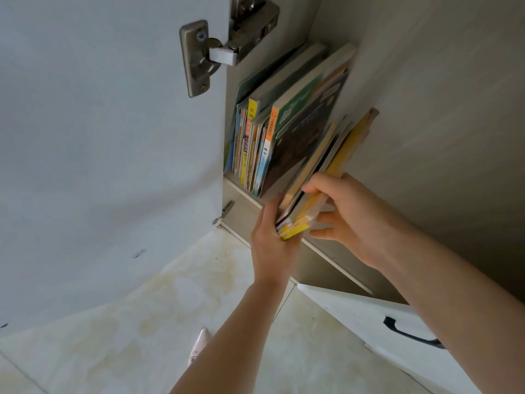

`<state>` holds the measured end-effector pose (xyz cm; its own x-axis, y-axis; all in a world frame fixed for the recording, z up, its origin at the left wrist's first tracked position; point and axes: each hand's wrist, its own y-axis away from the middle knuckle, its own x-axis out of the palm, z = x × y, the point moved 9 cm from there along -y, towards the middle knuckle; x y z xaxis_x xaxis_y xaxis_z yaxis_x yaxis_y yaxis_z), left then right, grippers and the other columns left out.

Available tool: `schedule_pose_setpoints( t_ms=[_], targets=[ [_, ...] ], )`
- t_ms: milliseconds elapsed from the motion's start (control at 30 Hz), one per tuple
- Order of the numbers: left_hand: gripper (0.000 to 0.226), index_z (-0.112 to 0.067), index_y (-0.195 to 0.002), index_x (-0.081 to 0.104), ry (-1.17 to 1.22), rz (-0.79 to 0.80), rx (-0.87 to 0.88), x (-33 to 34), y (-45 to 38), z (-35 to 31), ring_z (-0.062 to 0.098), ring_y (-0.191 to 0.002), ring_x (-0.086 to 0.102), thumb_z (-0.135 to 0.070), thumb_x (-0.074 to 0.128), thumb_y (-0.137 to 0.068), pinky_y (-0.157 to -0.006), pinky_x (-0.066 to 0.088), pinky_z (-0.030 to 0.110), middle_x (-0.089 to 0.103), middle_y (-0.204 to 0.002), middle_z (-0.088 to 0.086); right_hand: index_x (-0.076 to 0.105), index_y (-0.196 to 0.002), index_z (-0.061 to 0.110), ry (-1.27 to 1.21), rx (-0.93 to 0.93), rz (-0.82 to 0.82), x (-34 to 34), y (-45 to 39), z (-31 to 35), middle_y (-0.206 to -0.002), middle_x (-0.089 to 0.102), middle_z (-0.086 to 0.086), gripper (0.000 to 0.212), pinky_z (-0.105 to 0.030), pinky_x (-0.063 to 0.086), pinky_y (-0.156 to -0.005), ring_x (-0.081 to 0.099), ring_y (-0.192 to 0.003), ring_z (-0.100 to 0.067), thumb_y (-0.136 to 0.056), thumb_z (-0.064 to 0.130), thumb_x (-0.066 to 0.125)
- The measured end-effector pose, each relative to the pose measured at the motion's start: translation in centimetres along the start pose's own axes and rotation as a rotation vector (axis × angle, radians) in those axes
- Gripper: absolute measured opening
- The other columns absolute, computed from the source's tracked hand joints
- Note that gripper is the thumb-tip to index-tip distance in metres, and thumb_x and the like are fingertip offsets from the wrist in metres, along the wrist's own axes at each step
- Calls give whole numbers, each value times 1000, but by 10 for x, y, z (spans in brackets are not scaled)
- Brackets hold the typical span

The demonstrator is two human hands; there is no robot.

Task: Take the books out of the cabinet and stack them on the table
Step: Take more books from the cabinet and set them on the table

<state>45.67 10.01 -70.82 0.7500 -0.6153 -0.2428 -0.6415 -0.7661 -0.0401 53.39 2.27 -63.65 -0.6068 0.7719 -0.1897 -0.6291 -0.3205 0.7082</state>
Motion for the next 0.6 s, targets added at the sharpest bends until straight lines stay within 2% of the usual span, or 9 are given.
schedule_pose_setpoints(
  t_ms=[67, 133, 233, 300, 333, 400, 467, 533, 600],
  targets=[
    [48, -26, -119, 57, 15, -22, -24, -6, 0, 4, -9, -95, 59, -13, 78, -79, -75, 46, 5, 65, -108, -13, 52, -121, 22, 52, -5, 44, 5, 6, 1, -109, 67, -3, 56, -53, 45, -97, 65, -101, -24, -73, 42, 74],
    [44, -18, -119, 60, 39, -58, -91, -16, 4, 9, -5, -93, 63, -15, 79, -79, -74, 46, 3, 68, -103, -14, 48, -131, 31, 54, -17, 102, 15, 14, 1, -126, 61, 1, 78, -56, 41, -101, 62, -109, -25, -61, 61, 68],
    [43, -14, -114, 62, 118, -119, -209, -35, 10, 13, -6, -85, 66, -11, 80, -76, -68, 49, 5, 67, -91, -19, 45, -126, 40, 14, -69, 113, 23, 20, 3, -136, 51, 2, 77, -51, 42, -101, 61, -111, -24, -55, 69, 54],
    [41, -16, -109, 65, 169, -101, -285, -47, 13, 15, 5, -82, 70, -12, 82, -72, -68, 55, 17, 72, -89, -11, 41, -130, 37, 15, -118, 90, 18, 16, 1, -131, 53, 0, 65, -43, 46, -98, 64, -107, -23, -71, 58, 61],
    [38, -19, -102, 66, 195, -82, -324, -52, 16, 16, 9, -79, 71, -15, 83, -68, -67, 57, 22, 73, -86, -9, 38, -134, 35, 42, -138, 80, 15, 14, -1, -125, 58, -2, 64, -38, 48, -95, 65, -105, -22, -78, 44, 68],
    [35, -23, -91, 67, 250, -41, -401, -61, 23, 15, 11, -75, 72, -20, 82, -60, -66, 57, 26, 75, -82, -9, 35, -138, 27, 131, -173, 51, 1, 10, -10, -108, 68, -3, 68, -31, 49, -91, 67, -102, -18, -81, 13, 72],
    [32, -25, -87, 69, 354, -4, -473, -69, 34, 11, 13, -76, 73, -18, 81, -57, -67, 57, 30, 76, -83, -7, 38, -132, 12, 243, -227, -58, -25, 8, -18, -99, 66, -7, 63, -30, 50, -88, 65, -101, -22, -80, -7, 67],
    [32, -29, -84, 73, 443, 28, -528, -74, 44, 5, 17, -77, 74, -14, 81, -56, -70, 59, 33, 77, -85, -3, 39, -128, 14, 380, -258, -212, -55, 9, -24, -114, 55, -14, 65, -42, 49, -94, 57, -110, -29, -77, -7, 72],
    [36, -32, -83, 74, 495, 68, -577, -80, 53, -1, 23, -79, 74, -9, 81, -56, -72, 59, 37, 77, -86, 1, 37, -136, 16, 440, -212, -251, -70, 16, -28, -131, 45, -11, 78, -45, 42, -102, 49, -120, -25, -72, 6, 81]
  ],
)
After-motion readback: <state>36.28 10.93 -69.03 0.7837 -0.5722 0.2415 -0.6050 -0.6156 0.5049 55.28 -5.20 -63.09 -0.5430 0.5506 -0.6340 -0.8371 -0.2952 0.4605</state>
